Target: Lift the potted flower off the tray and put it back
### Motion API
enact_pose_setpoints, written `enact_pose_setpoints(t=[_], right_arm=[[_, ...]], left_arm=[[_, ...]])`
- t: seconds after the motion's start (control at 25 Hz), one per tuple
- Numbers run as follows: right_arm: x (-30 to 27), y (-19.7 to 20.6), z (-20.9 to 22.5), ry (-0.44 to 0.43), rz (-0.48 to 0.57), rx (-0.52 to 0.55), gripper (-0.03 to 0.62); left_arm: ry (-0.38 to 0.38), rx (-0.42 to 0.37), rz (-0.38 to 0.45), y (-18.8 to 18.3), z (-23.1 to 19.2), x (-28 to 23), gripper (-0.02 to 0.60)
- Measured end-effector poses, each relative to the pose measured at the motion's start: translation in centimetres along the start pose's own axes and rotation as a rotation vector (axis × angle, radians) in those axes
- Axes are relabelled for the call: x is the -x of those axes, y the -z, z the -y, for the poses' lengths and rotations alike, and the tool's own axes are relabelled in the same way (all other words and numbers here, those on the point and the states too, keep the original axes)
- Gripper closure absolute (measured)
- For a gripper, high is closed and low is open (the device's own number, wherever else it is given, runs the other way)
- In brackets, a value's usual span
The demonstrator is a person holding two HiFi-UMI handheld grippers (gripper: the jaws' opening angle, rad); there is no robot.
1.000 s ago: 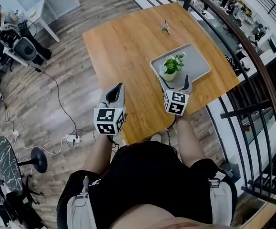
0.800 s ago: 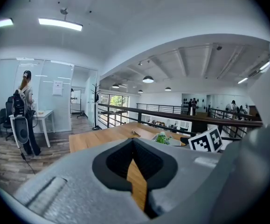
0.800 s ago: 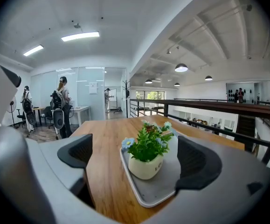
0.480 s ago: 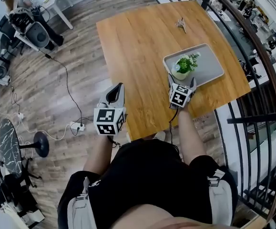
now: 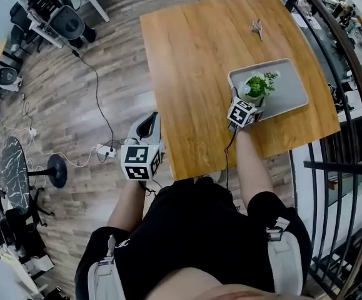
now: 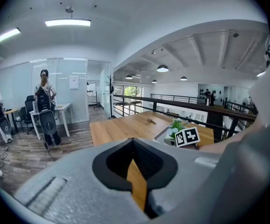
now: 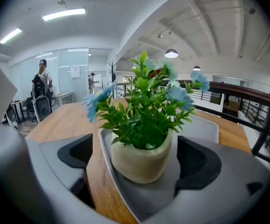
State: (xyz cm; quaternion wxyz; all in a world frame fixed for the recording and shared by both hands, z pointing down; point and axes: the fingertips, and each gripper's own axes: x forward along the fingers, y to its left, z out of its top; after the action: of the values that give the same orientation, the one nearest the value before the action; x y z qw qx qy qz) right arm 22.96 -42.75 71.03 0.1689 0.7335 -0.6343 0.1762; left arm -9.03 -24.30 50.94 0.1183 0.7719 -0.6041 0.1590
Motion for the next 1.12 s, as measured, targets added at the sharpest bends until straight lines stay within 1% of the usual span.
enact_pose_setpoints(t=[0.2,0.32,0.44,0.56,0.72,0.8,0.96,1.12], right_arm=[[-2.8,0.5,1.4,0.048,-0.039,-0.035,0.045],[-4.4,0.8,1.5,0.04,-0.069,-0.06,0.045],[-5.1,1.1,1.7,0.038,-0.086,-0.041,0.045],[-5.3,1.2,1.8,0.012,-0.111,-0.005,0.046],[-4.9,0.9,1.2,-0.062,-0.144,0.042,0.049],[-4.4,-0.1,1.1,-0.08,-0.128,0.043,0.051],[-3.1,-2.9,1.3,-0.115,-0.05,0.013,0.052],[-1.1,-5.9,1.9,-0.139,0.01,0.029,0.052]], left_arm=[[-0.011,0.003,-0.023,0.8,-0.1,-0.5,0.569],[-0.009,-0.003,-0.036,1.1,0.0,-1.0,0.569],[-0.008,-0.015,-0.043,1.1,0.3,-1.2,0.569],[-0.005,-0.03,-0.041,1.0,0.4,-1.3,0.569],[0.004,-0.029,-0.038,0.8,0.7,-1.5,0.569],[0.018,-0.034,-0.034,0.5,1.2,-1.8,0.569],[0.06,-0.055,-0.011,-0.4,2.4,-2.4,0.569],[0.095,-0.057,0.025,-1.8,3.5,-3.0,0.569]])
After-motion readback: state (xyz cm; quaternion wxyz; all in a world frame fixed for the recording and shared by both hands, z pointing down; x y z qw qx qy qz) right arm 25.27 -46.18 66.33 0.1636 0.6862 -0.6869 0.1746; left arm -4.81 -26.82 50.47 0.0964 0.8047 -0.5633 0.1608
